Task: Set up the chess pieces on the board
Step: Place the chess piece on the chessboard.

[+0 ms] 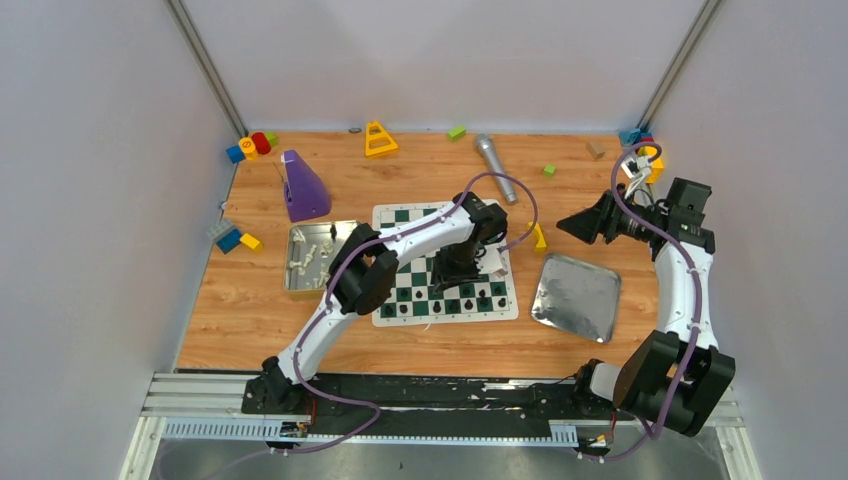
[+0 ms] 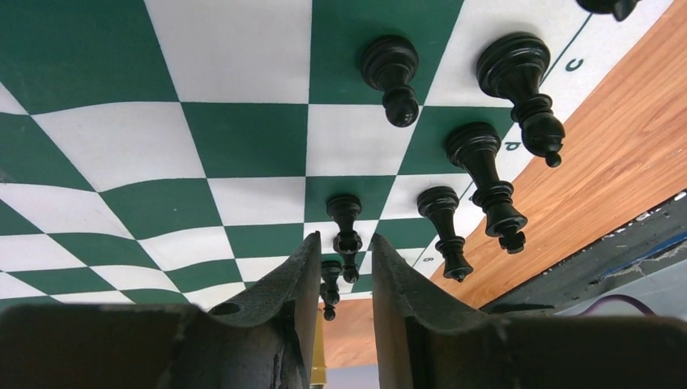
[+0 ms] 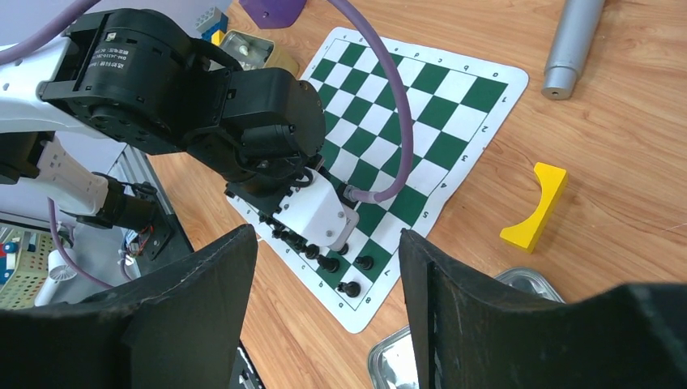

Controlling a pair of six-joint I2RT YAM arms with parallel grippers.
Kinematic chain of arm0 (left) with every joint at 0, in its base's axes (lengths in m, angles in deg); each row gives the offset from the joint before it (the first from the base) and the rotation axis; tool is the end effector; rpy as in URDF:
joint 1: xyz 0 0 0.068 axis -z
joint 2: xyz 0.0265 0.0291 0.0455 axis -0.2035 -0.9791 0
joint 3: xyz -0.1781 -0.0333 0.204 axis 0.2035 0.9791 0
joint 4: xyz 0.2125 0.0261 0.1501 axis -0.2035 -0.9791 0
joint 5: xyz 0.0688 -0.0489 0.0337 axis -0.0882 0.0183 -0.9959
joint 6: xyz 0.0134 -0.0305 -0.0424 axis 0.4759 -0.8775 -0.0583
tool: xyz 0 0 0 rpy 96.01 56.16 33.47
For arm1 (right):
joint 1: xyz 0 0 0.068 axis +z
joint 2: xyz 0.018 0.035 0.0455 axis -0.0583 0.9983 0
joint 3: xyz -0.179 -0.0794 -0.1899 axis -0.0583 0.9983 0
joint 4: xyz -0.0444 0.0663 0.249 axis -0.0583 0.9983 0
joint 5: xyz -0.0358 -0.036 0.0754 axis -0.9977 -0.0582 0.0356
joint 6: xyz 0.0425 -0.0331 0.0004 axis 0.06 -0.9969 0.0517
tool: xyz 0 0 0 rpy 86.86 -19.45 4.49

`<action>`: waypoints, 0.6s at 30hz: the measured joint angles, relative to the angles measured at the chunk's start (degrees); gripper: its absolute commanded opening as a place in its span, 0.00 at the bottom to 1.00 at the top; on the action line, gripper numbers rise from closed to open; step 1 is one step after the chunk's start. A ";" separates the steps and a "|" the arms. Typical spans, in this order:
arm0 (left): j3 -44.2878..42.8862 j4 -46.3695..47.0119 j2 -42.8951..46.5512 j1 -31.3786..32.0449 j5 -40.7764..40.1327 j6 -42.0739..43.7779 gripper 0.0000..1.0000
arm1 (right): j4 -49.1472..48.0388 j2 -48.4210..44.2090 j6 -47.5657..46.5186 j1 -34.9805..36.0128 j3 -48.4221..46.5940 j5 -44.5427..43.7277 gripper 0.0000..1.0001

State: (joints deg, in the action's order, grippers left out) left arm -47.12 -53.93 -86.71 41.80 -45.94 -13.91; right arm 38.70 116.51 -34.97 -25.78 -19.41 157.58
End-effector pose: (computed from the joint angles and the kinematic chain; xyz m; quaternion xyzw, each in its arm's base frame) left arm 0.2652 -0.3629 0.1707 -0.6203 -0.7800 0.0119 0.0815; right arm 0.2361 -0.0612 0.3081 -0.1474 0.7757 0.4221 0.4454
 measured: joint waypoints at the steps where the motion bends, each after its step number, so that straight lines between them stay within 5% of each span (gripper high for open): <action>1: -0.04 0.02 0.00 0.00 -0.04 -0.02 0.43 | 0.04 0.00 -0.04 -0.02 0.00 0.02 0.66; 11: 1.68 1.51 1.77 -0.09 -1.57 -0.59 0.62 | 0.09 0.02 -0.17 -0.28 0.00 0.46 0.66; 18: 11.13 7.26 18.82 -4.74 -1.05 -2.05 0.71 | 0.33 0.15 -0.17 -0.28 0.00 0.63 0.66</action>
State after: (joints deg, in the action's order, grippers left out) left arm -35.99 -46.67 -67.90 37.06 -46.99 -15.97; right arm 39.02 116.66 -35.15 -26.06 -19.41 158.21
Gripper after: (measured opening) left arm 0.689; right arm 0.662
